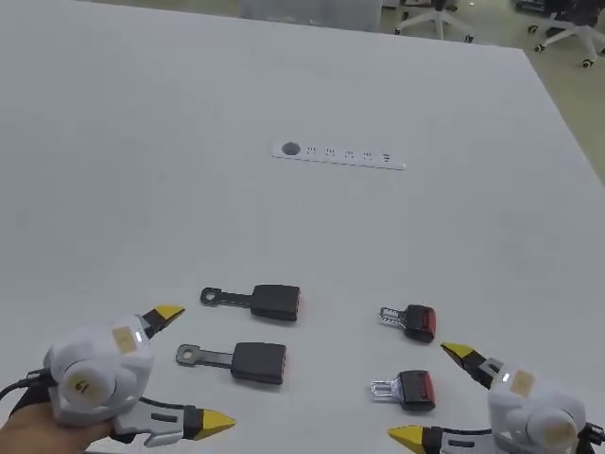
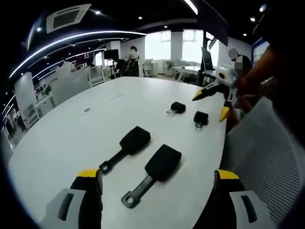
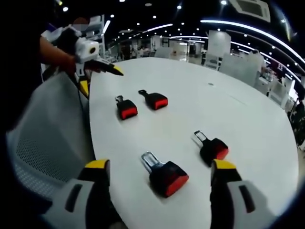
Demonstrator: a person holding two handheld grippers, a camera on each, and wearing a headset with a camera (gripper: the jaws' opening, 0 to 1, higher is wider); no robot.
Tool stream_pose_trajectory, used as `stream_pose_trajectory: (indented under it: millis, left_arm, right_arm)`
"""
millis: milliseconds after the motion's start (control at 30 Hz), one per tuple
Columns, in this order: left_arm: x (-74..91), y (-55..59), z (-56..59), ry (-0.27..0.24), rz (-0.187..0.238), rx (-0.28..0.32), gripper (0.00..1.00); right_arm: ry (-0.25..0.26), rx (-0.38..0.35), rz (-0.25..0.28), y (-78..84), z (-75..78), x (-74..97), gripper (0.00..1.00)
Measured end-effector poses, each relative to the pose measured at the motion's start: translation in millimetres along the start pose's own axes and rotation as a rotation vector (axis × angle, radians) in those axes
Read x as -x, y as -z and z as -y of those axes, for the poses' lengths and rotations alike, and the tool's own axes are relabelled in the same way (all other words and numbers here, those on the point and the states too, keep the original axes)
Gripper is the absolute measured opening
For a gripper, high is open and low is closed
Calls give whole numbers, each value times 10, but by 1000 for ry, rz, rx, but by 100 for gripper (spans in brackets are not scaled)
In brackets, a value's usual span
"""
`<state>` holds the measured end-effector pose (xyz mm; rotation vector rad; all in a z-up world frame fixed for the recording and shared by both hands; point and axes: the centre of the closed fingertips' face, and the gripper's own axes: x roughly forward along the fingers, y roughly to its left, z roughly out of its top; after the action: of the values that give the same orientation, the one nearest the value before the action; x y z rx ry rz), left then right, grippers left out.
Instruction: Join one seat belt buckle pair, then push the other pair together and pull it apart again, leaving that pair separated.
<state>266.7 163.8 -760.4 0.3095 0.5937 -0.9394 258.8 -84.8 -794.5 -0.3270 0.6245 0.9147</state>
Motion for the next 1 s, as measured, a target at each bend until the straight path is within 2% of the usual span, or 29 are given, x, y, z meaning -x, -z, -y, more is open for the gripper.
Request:
stream_pose_trajectory:
  millis: [300, 600, 933, 1000]
  left_arm:
    - [-149, 32, -37, 40, -34, -30, 98]
    - [-305, 77, -18, 81, -69, -72, 93]
    - [-496, 180, 20, 141, -115, -122, 88]
    - [-546, 219, 36, 158, -135, -146, 86]
  right_arm:
    - [-63, 24, -53, 110, 34, -61, 86]
    - [-115, 46, -101, 213, 39, -129, 81]
    - [-180, 83, -147, 287, 84, -180, 76]
    - [-190, 90, -156, 305, 96, -186, 74]
